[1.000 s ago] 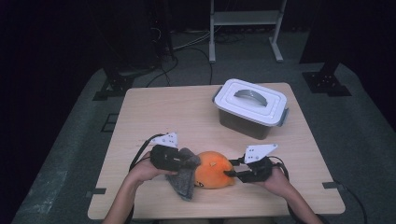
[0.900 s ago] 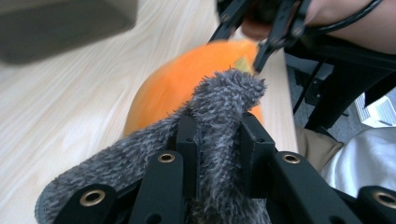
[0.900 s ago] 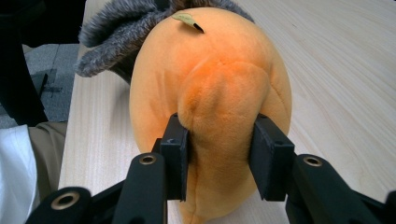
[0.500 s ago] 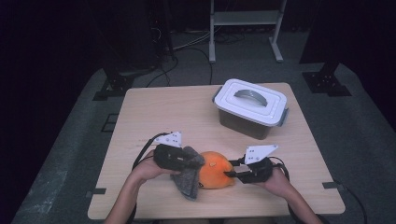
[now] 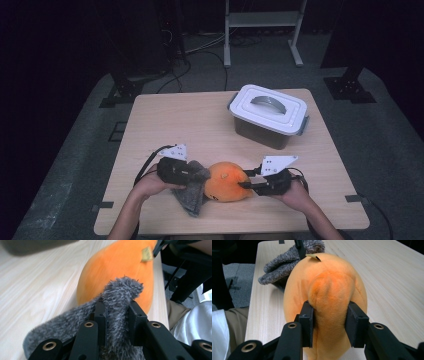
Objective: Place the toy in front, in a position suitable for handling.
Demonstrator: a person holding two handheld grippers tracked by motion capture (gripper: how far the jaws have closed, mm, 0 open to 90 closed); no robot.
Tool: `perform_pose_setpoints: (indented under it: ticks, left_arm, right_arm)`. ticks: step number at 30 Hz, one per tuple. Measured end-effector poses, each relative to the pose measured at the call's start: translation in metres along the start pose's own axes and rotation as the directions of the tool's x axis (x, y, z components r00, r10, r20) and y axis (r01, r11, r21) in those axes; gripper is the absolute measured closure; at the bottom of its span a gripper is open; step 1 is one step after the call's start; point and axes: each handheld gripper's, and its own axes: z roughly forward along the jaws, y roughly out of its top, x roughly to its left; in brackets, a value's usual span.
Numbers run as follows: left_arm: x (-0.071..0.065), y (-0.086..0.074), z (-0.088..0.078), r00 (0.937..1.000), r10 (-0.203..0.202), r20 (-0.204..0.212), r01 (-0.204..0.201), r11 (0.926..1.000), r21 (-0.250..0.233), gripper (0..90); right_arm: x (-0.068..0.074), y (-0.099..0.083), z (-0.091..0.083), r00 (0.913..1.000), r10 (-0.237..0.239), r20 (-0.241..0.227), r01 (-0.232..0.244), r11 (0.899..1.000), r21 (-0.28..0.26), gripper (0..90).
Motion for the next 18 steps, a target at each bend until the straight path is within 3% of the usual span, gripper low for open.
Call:
perform_pose_setpoints:
  ticks: [5, 8, 12, 18]
  left_arm:
    - [-0.012, 0.026, 0.004, 0.9971, 0.063, 0.043, -0.061, 0.9971, -0.046, 72.8]
    - [-0.018, 0.034, 0.010, 0.9948, 0.098, 0.028, -0.098, 0.9951, 0.007, 72.8]
    - [-0.010, 0.024, 0.012, 0.9982, 0.059, 0.014, -0.059, 0.9978, 0.032, 72.9]
    - [-0.001, 0.010, 0.006, 0.9999, 0.006, 0.016, -0.006, 0.9999, 0.010, 73.0]
  right_arm:
    - [0.002, 0.002, -0.001, 0.9999, -0.010, 0.007, 0.010, 1.000, 0.003, 61.8]
    - [0.005, 0.005, -0.002, 0.9996, -0.026, 0.007, 0.026, 1.000, 0.002, 61.3]
    - [0.002, 0.002, -0.003, 0.9999, -0.009, 0.004, 0.009, 1.000, -0.001, 51.4]
    - [-0.012, -0.001, -0.005, 0.9989, 0.047, -0.004, -0.047, 0.998, -0.029, 40.5]
